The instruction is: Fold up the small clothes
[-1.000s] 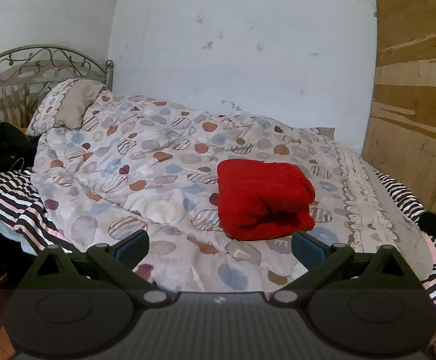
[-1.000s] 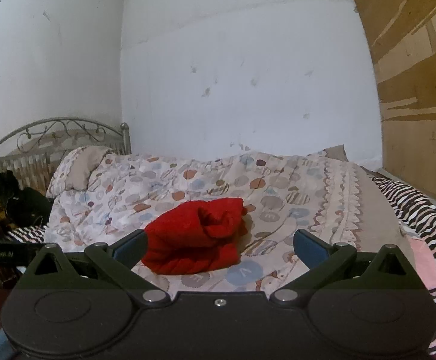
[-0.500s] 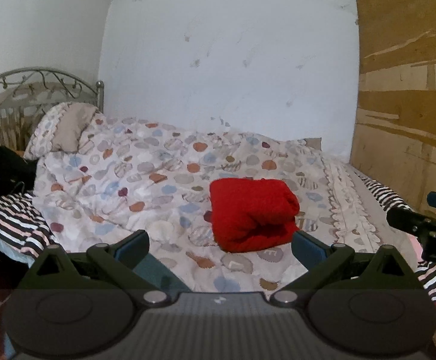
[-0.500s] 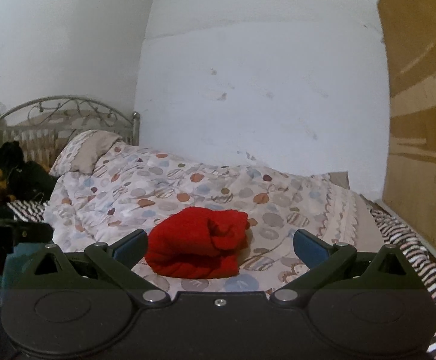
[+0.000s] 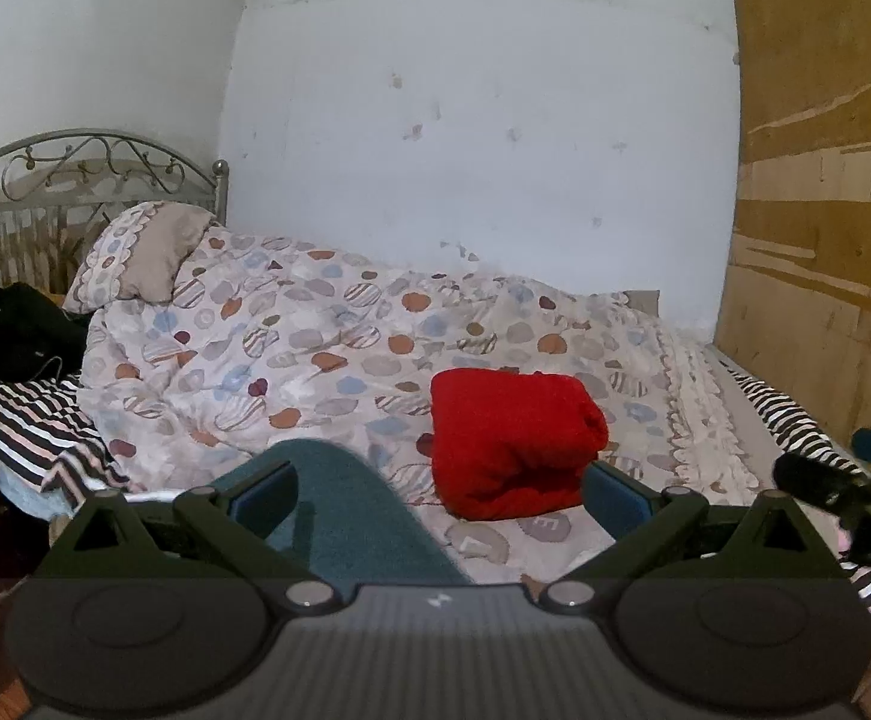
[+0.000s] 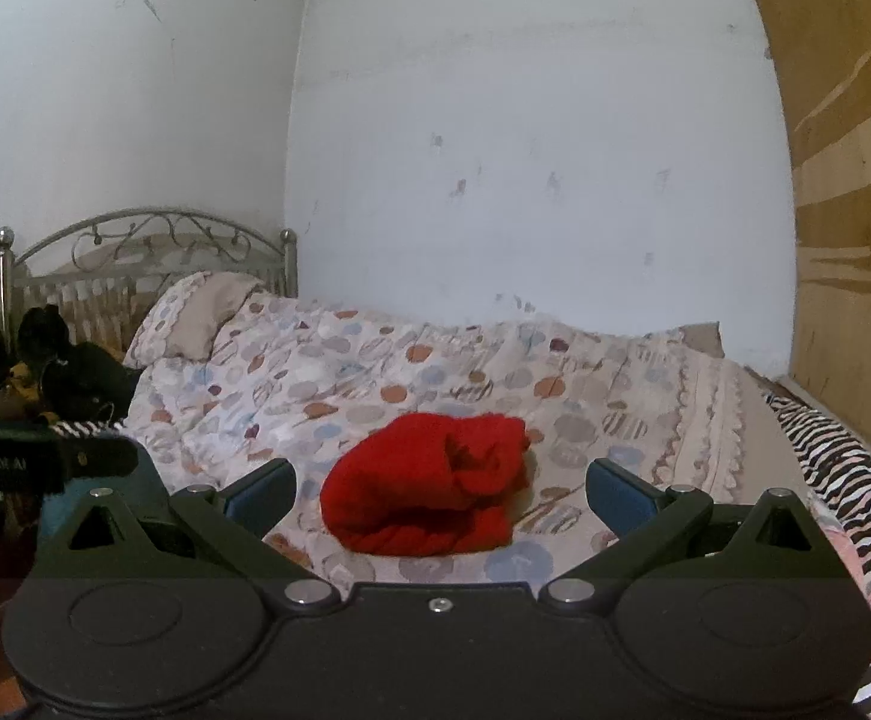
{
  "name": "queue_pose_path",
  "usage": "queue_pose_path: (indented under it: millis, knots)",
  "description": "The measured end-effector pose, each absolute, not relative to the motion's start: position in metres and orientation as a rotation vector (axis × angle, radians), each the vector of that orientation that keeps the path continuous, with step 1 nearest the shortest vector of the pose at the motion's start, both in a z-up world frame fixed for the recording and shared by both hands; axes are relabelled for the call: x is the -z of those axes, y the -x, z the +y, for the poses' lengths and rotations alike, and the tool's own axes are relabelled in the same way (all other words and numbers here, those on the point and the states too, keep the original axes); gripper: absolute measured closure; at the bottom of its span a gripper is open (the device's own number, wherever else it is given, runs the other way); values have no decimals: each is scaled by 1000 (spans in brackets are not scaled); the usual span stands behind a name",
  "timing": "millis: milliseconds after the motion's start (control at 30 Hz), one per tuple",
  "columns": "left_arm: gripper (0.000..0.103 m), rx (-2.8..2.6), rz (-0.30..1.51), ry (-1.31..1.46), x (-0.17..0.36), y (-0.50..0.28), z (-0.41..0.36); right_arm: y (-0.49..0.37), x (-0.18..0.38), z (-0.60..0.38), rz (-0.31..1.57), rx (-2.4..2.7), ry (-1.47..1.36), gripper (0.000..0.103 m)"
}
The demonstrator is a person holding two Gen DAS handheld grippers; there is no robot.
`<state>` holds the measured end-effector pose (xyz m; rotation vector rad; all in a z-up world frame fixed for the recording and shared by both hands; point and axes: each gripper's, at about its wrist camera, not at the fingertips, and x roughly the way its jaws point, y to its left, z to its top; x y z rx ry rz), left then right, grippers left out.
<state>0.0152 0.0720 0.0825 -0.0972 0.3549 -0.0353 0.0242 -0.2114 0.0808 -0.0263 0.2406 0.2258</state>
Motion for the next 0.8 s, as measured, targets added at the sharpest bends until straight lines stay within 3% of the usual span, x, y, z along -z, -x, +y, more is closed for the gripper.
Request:
queue_pose_path:
  millis: [800]
  knots:
    - [1,-4,346,44,-50,-13,50,-20,-65,-219,263,-238,25,0]
